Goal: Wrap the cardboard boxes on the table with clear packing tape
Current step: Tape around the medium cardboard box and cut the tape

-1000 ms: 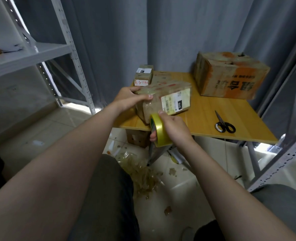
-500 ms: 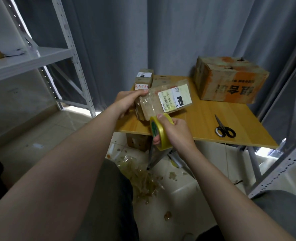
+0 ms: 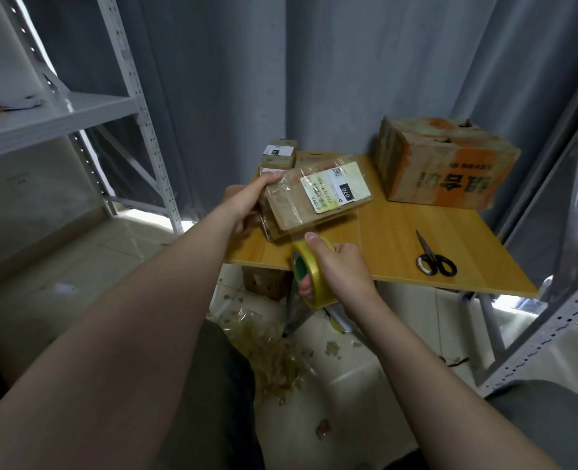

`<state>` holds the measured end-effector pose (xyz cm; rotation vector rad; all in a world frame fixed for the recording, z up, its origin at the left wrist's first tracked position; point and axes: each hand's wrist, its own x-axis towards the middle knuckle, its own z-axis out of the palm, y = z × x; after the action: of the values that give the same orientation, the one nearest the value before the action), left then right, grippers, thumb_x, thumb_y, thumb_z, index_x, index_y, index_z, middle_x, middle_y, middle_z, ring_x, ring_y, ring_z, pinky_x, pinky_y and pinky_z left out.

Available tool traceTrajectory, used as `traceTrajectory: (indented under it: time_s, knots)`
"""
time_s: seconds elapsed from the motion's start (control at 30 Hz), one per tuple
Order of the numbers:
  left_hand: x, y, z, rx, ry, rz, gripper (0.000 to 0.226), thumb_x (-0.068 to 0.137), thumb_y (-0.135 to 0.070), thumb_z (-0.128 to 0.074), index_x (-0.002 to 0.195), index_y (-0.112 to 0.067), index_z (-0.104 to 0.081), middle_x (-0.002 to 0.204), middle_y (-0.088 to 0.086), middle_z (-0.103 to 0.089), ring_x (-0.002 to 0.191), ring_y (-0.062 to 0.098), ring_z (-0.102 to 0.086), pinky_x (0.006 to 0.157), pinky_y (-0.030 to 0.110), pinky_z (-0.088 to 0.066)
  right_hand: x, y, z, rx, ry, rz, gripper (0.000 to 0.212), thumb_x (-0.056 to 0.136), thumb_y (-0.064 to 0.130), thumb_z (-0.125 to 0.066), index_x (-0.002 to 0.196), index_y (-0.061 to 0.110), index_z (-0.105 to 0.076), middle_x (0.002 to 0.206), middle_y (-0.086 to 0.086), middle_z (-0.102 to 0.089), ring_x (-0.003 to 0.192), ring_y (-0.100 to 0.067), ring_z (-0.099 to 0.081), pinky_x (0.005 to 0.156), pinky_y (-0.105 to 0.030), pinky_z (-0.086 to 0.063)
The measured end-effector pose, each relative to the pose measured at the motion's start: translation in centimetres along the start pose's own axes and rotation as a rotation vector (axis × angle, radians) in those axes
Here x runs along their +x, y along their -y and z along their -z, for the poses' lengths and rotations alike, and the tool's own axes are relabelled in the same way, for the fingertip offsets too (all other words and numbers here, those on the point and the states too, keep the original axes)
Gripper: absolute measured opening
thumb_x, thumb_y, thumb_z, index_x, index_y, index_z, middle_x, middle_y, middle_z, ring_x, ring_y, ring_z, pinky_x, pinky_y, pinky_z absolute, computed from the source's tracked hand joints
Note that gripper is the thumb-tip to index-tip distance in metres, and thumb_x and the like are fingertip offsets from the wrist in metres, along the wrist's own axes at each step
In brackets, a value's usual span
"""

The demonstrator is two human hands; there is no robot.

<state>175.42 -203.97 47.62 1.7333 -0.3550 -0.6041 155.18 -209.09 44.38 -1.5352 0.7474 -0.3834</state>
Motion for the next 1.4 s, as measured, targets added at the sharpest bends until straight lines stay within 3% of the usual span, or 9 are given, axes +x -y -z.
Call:
traceTrajectory:
  time_s: [0.1, 0.23, 0.37, 0.47, 0.6, 0.7, 0.97, 1.27, 1.4]
  knots:
    - [0.9, 0.2, 0.4, 0.016, 0.001, 0.061, 0.069, 0.076, -0.073, -0.073, 0.114, -0.016, -0.067, 0.093, 0.003, -0.071, 0.078, 0.019, -0.069, 0.042, 0.015, -0.040, -0.1, 0.0, 0.0, -0.001, -0.014, 0.026, 0.049, 0.102, 0.050, -0.058, 0.105, 0.002, -0.068, 0.070, -0.019, -0.075, 0.063, -0.032, -0.075, 0.073, -0.046, -0.066]
    - [1.2, 1.4, 0.8, 0.121, 0.146, 0.254, 0.083, 0.073, -0.094, -0.050, 0.108, -0.021, -0.064, 0.078, 0.010, -0.074, 0.074, 0.022, -0.074, 0.057, 0.023, -0.040, -0.3, 0.4, -0.2, 0.058, -0.009, 0.084, 0.040, 0.105, 0.038, -0.055, 0.102, 0.001, -0.067, 0.067, -0.025, -0.071, 0.057, -0.033, -0.071, 0.065, -0.046, -0.063]
    - [1.7, 1.3, 0.1, 0.172, 0.117, 0.221, 0.086, 0.075, -0.094, -0.046, 0.115, -0.020, -0.064, 0.084, 0.007, -0.074, 0.070, 0.024, -0.076, 0.045, 0.018, -0.039, -0.4, -0.1, -0.5, 0.082, -0.022, 0.093, 0.039, 0.106, 0.037, -0.055, 0.102, 0.001, -0.068, 0.067, -0.026, -0.070, 0.056, -0.034, -0.070, 0.069, -0.051, -0.063]
    - [2.5, 1.2, 0.4, 0.124, 0.003, 0.133, 0.081, 0.076, -0.083, -0.064, 0.122, -0.017, -0.061, 0.105, 0.005, -0.072, 0.062, 0.020, -0.074, 0.039, 0.016, -0.039, -0.3, 0.2, -0.7, 0.076, -0.052, 0.101, 0.040, 0.105, 0.038, -0.055, 0.096, 0.002, -0.068, 0.065, -0.025, -0.070, 0.054, -0.033, -0.069, 0.065, -0.048, -0.062]
    - [3.3, 1.7, 1.3, 0.084, -0.069, 0.077, 0.074, 0.074, -0.072, -0.078, 0.119, -0.015, -0.065, 0.103, 0.000, -0.076, 0.061, 0.014, -0.074, 0.044, 0.019, -0.042, -0.1, 1.3, -0.9, -0.019, -0.058, 0.122, 0.041, 0.104, 0.042, -0.057, 0.095, 0.005, -0.069, 0.065, -0.021, -0.072, 0.059, -0.036, -0.073, 0.064, -0.049, -0.065]
    - [3.1, 1.5, 1.0, 0.054, -0.092, 0.006, 0.058, 0.082, -0.058, -0.080, 0.112, -0.009, -0.071, 0.099, 0.001, -0.075, 0.045, 0.006, -0.066, 0.034, 0.016, -0.040, 0.1, 2.0, -0.6, -0.090, -0.067, 0.131, 0.039, 0.103, 0.046, -0.057, 0.100, 0.009, -0.069, 0.065, -0.017, -0.073, 0.060, -0.033, -0.074, 0.067, -0.051, -0.065]
    - [4.4, 2.2, -0.3, 0.142, -0.185, -0.103, 0.059, 0.078, -0.070, -0.076, 0.091, -0.013, -0.078, 0.085, -0.001, -0.078, 0.060, 0.014, -0.072, 0.044, 0.019, -0.042, -0.1, 4.5, 1.0, -0.132, -0.065, 0.165, 0.042, 0.105, 0.045, -0.056, 0.101, 0.004, -0.066, 0.066, -0.017, -0.073, 0.054, -0.029, -0.072, 0.050, -0.031, -0.057]
    - [5.0, 2.5, -0.7, 0.169, -0.176, -0.151, 0.048, 0.082, -0.068, -0.074, 0.077, -0.020, -0.074, 0.083, -0.005, -0.077, 0.067, 0.016, -0.074, 0.059, 0.026, -0.048, 1.1, 1.4, 0.6, -0.019, -0.034, 0.072, 0.050, 0.105, 0.043, -0.055, 0.099, -0.004, -0.070, 0.068, -0.023, -0.072, 0.053, -0.030, -0.070, 0.056, -0.035, -0.061]
    - [4.8, 2.3, -0.7, 0.199, -0.223, -0.308, 0.030, 0.088, -0.048, -0.078, 0.091, -0.018, -0.072, 0.093, -0.005, -0.072, 0.071, 0.005, -0.065, 0.062, 0.025, -0.050, 2.3, 1.4, 0.0, -0.023, -0.032, 0.051, 0.048, 0.104, 0.043, -0.058, 0.105, -0.004, -0.065, 0.066, -0.023, -0.071, 0.050, -0.031, -0.068, 0.052, -0.034, -0.057]
